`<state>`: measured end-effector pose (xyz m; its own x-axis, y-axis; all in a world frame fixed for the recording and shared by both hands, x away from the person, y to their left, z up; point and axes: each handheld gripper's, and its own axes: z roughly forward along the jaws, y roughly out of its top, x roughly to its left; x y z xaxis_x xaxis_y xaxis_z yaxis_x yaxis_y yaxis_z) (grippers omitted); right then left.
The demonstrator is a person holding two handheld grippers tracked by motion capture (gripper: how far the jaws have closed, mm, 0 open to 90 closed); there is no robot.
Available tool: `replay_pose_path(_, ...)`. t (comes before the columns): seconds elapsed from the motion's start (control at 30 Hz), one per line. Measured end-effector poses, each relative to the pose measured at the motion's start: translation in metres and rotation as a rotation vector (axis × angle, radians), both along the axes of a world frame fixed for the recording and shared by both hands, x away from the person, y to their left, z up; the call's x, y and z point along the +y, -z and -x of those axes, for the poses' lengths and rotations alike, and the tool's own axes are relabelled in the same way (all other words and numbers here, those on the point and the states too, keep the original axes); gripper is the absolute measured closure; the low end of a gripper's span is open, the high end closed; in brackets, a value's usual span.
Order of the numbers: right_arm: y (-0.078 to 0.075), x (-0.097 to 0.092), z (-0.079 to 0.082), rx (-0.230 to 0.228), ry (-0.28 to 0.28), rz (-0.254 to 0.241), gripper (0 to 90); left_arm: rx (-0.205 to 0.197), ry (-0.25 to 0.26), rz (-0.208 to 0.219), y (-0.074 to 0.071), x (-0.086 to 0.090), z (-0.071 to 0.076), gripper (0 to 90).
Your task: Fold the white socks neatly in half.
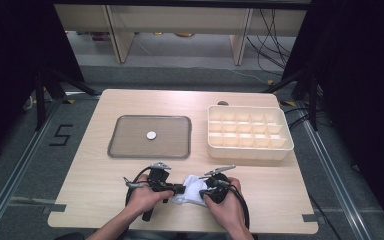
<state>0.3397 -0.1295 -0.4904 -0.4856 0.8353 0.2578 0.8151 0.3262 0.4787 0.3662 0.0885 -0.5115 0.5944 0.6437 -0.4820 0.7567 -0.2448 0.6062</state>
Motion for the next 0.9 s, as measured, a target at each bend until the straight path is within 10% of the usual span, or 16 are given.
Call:
replay_pose_path(0.5, 0.0, -0.001, 0.0, 0.0, 0.003, -0.008, 90.0, 0.029, 0.052, 0.144, -0.021, -0.006, 0.005, 83.2)
replay_pose_path(0.9, 0.001, -0.001, -0.001, -0.009, -0.01, -0.013, 90.0, 0.034, 0.078, 0.168, -0.025, -0.014, 0.007, 83.2)
